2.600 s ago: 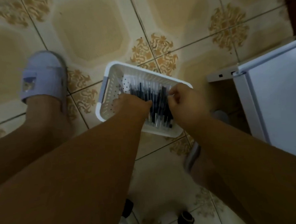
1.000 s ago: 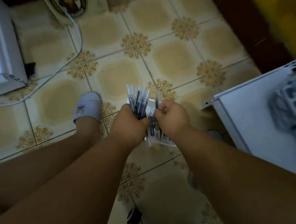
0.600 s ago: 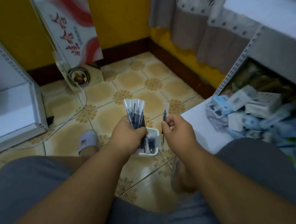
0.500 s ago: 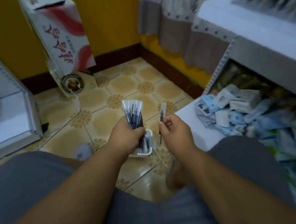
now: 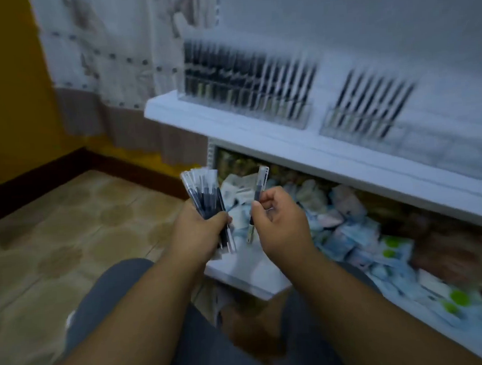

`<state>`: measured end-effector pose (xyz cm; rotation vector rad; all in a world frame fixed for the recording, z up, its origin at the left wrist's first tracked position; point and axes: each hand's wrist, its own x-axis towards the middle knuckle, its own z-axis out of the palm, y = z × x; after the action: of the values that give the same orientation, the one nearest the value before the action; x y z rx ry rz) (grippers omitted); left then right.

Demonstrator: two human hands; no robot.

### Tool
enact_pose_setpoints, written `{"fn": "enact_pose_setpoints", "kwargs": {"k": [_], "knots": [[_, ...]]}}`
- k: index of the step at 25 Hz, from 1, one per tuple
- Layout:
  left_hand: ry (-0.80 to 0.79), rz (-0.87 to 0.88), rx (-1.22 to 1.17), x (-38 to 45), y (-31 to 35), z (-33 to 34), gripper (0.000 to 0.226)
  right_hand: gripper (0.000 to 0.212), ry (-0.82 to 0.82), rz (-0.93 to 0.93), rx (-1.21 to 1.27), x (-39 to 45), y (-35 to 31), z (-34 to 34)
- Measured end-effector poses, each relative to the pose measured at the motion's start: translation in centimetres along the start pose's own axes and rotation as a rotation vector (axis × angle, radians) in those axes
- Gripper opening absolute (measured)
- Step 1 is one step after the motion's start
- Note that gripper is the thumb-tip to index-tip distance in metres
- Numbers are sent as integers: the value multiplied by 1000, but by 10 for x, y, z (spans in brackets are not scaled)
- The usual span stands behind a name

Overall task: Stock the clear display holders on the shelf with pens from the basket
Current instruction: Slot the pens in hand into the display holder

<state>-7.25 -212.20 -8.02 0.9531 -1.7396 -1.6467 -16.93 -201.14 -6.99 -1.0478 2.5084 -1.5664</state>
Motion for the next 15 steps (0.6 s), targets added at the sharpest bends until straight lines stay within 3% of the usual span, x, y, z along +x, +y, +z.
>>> {"fn": "enact_pose_setpoints", "kwargs": {"k": [6, 15], "knots": [[-219, 205, -33, -15, 71, 50, 21, 13, 256, 2, -22, 9, -21, -80], [-348, 240, -77, -7, 122, 133, 23, 11, 559, 70, -110, 57, -6, -186]]}}
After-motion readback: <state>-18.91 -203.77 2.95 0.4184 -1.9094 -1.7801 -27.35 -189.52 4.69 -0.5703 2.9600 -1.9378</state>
